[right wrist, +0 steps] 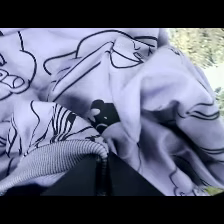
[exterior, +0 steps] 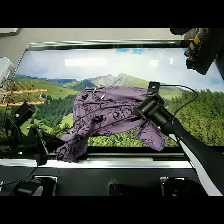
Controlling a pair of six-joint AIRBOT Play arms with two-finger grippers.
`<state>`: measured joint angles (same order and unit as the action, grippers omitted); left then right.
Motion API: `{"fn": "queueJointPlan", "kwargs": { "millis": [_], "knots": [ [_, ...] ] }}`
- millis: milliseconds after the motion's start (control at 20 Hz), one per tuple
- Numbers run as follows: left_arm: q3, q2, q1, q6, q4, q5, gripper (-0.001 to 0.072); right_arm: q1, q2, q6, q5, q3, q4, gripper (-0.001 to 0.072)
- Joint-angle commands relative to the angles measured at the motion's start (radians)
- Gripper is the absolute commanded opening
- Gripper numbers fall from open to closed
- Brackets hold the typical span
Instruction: Fold the clothes and pants, and hang the long-sleeved shirts on hangers.
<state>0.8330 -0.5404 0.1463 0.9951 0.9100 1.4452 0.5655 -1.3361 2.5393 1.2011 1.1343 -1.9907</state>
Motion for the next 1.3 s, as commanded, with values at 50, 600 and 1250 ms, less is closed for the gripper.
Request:
{"fn": "queueJointPlan", "kwargs": {
  "millis": [50, 600, 1250],
  "knots": [
    [-0.018, 0.000, 0.030, 0.000, -0.002, 0.011, 0.0023, 0.000, -0.023, 0.079, -0.056, 0.000, -0.010, 0.0043],
    [-0.069, -0.018, 0.030, -0.030, -0.002, -0.025, 0.0022, 0.000, 0.021, 0.059, -0.071, 0.001, 0.036, 0.0042],
    [-0.082, -0.053, 0.039, -0.081, -0.048, -0.113, 0.0023, 0.001, 0.157, -0.146, -0.262, 0.002, 0.199, 0.0043]
  ]
}}
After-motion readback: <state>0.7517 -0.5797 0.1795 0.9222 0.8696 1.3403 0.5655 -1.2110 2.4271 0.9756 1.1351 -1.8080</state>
